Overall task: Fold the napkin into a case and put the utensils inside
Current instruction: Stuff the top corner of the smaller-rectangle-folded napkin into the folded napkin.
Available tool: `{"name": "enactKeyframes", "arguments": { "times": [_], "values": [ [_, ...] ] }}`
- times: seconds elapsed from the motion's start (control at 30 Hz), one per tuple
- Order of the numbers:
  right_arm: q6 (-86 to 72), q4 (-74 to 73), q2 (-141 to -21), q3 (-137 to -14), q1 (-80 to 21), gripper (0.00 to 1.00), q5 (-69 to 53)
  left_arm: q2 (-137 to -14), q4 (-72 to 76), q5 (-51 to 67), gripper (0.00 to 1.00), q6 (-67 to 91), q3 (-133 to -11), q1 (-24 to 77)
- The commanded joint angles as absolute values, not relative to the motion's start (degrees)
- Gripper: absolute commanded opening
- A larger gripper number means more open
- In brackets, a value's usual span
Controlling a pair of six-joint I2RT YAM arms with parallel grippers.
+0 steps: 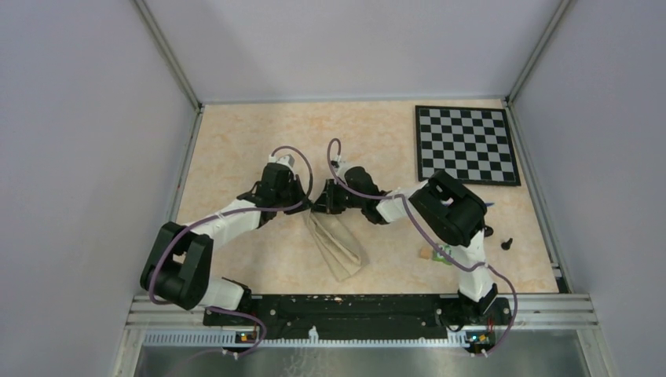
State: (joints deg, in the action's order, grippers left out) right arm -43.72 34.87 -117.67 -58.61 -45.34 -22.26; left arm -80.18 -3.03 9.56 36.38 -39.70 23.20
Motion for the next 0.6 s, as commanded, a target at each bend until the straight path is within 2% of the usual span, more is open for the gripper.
{"name": "enactKeyframes", "arguments": {
  "times": [0.0, 0.13, 0.23, 0.33, 0.47, 0.57],
  "values": [
    [-46.8, 39.7, -121.0, -62.7, -47.5, 0.07, -22.6, -81.2, -0.4, 11.6, 0.00, 38.5, -38.9, 23.2],
    [-48.5, 41.3, -121.9, -59.7, -45.5, 0.15, -23.6, -81.1, -0.9, 10.4, 0.00, 38.5, -38.8, 23.2],
    [-47.5, 42.0, -115.7, -54.3, -43.5, 0.26, -25.5, -79.9, -2.2, 8.3, 0.00, 37.5, -38.5, 23.1],
    [-44.1, 37.3, -111.3, -53.4, -43.2, 0.31, -26.4, -79.4, -2.9, 7.9, 0.00, 36.7, -37.9, 22.6],
    [-43.9, 37.4, -110.5, -52.2, -43.2, 0.33, -26.6, -79.0, -2.7, 8.7, 0.00, 36.8, -37.6, 22.2],
    [-44.6, 38.3, -113.0, -53.2, -43.6, 0.25, -27.0, -78.6, -2.1, 9.5, 0.00, 37.2, -37.4, 22.2]
  ]
}}
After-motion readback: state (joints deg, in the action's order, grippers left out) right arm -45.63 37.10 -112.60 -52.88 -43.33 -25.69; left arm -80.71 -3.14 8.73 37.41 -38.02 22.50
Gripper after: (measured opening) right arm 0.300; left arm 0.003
